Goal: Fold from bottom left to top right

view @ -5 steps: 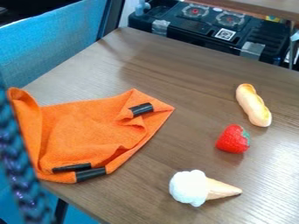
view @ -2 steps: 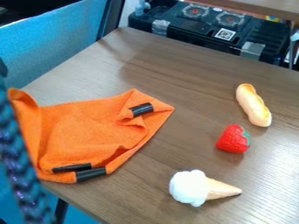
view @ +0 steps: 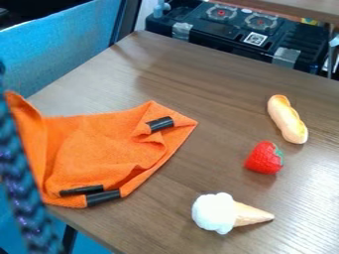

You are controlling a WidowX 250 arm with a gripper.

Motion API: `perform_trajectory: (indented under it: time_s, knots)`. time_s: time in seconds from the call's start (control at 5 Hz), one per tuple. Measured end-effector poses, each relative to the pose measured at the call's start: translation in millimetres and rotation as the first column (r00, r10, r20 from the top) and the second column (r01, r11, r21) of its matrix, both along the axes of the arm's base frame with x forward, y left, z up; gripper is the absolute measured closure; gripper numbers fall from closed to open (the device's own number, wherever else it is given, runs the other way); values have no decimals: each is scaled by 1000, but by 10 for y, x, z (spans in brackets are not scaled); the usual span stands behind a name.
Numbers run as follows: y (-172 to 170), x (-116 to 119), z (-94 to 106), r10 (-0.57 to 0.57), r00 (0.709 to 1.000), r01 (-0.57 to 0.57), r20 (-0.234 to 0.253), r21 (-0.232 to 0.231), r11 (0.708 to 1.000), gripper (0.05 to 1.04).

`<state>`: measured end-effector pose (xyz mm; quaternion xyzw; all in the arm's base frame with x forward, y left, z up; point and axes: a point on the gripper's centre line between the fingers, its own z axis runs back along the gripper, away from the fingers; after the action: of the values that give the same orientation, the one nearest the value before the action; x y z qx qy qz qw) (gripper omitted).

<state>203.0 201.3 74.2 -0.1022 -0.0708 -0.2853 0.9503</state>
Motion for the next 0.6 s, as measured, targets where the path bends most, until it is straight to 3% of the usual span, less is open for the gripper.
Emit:
perform_trajectory:
  time_s: [0.2, 0.4, 0.6]
  knots:
    - [-77, 160, 120, 78, 993, -75, -86, 35, 997, 1000]
    - [-239, 318, 160, 145, 972, -139, -183, 46, 989, 1000]
    - [-423, 439, 240, 183, 952, -181, -246, 34, 983, 1000]
